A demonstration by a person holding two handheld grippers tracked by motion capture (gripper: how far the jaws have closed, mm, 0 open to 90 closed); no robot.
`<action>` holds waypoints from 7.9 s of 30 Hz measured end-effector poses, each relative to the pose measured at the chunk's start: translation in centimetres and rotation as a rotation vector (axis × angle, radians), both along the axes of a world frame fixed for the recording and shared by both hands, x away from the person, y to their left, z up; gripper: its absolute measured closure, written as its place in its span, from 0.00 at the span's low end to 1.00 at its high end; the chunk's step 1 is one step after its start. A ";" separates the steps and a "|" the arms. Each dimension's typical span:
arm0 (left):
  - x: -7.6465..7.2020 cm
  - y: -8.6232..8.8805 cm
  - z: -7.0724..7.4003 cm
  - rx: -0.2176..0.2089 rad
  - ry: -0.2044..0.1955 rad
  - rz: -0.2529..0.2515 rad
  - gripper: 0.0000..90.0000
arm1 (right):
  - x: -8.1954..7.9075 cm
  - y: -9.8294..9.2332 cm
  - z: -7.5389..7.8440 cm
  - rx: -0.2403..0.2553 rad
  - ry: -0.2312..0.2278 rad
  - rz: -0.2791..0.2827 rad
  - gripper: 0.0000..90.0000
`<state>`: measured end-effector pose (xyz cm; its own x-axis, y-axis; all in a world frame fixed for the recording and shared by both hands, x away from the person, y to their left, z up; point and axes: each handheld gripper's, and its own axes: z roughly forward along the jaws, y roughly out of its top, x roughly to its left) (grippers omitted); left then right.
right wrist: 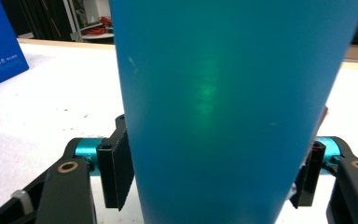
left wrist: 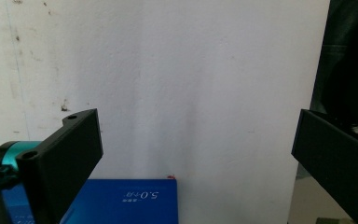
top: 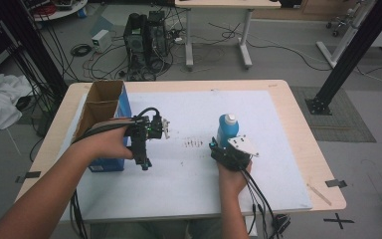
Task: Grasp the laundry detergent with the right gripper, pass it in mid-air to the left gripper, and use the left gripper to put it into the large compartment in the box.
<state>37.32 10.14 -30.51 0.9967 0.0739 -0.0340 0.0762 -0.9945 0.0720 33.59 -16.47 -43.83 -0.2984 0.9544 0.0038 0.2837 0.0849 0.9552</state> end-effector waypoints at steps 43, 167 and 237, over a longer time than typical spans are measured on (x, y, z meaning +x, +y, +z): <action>0.2 -0.2 0.3 0.008 -0.004 -0.001 0.02 | -0.5 -0.3 0.7 -0.005 -0.011 0.027 0.49; -3.0 -7.8 4.7 0.054 -0.028 -0.142 0.03 | 0.7 7.1 3.5 -0.013 -0.039 1.247 0.50; -3.1 -7.7 4.5 0.121 -0.007 -0.127 0.42 | 0.6 7.4 3.3 -0.003 -0.009 1.258 0.51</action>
